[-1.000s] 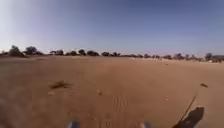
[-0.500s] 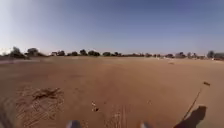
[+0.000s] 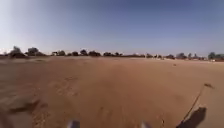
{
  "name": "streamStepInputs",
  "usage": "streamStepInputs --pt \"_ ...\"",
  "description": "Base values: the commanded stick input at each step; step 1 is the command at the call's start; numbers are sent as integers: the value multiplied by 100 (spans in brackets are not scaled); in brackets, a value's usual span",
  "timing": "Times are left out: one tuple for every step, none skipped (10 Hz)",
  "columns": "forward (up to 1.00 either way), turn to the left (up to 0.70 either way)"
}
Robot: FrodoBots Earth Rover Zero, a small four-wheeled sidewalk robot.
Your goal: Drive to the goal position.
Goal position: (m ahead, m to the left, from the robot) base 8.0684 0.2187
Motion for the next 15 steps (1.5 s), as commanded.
streamStepInputs --pt "100 0" --pt "100 0" --pt "100 0" --pt "100 0" --pt "100 0" --pt "100 0" --pt "100 0" --pt "100 0" --pt "100 0" --pt "100 0" --pt "100 0" --pt "100 0" --pt "100 0" --pt "100 0" --pt "100 0"
